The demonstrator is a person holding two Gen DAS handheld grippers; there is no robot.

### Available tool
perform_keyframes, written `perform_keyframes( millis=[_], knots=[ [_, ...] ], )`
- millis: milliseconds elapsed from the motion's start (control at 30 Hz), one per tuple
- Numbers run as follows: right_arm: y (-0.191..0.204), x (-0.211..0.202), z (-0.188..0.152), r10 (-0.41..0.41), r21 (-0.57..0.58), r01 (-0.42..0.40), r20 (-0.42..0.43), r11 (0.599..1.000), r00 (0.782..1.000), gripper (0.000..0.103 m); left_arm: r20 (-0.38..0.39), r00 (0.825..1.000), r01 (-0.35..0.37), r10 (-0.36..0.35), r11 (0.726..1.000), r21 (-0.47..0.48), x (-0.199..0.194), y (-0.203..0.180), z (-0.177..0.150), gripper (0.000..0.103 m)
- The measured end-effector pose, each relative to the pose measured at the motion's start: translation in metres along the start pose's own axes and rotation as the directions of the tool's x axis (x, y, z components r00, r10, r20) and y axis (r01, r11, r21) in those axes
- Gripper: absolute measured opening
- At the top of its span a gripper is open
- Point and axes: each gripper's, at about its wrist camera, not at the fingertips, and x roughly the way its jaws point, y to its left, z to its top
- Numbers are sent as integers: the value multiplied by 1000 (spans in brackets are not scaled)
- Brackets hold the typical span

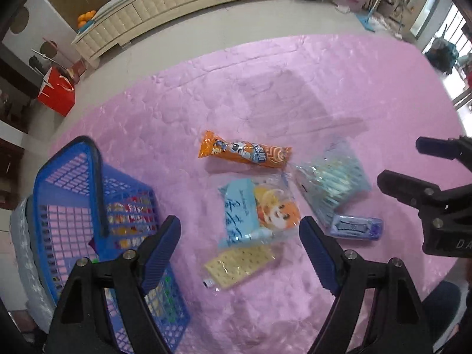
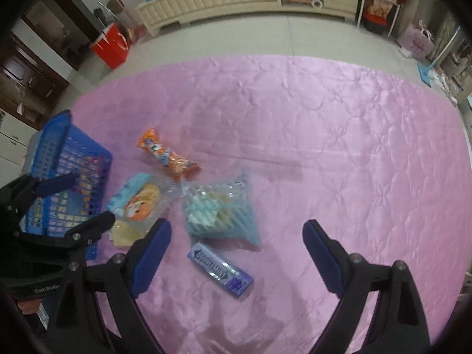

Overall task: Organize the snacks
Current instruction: 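Grasp the blue Dan Huang Su bag with the left tool while the right tool grasps the blue-striped bag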

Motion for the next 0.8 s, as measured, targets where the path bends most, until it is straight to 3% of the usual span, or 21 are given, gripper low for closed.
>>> perform_keyframes(
  millis=[367,533,600,800],
  knots=[
    [-5,32,13,0,13,1,-67,1000,998,93,-105,993,48,-44,998,34,58,-10,20,81],
    [-2,42,14,-9,1,9,-88,1000,996,93,-117,993,25,-21,999,25,75,-7,18,81],
    [0,44,15,-15,-5,15,-91,1000,996,93,-117,992,37,-37,999,3,74,-3,16,65],
    [4,55,15,-3,-5,2,-111,1000,994,93,-85,996,7,-7,1000,-5,63,9,10,64]
  ],
)
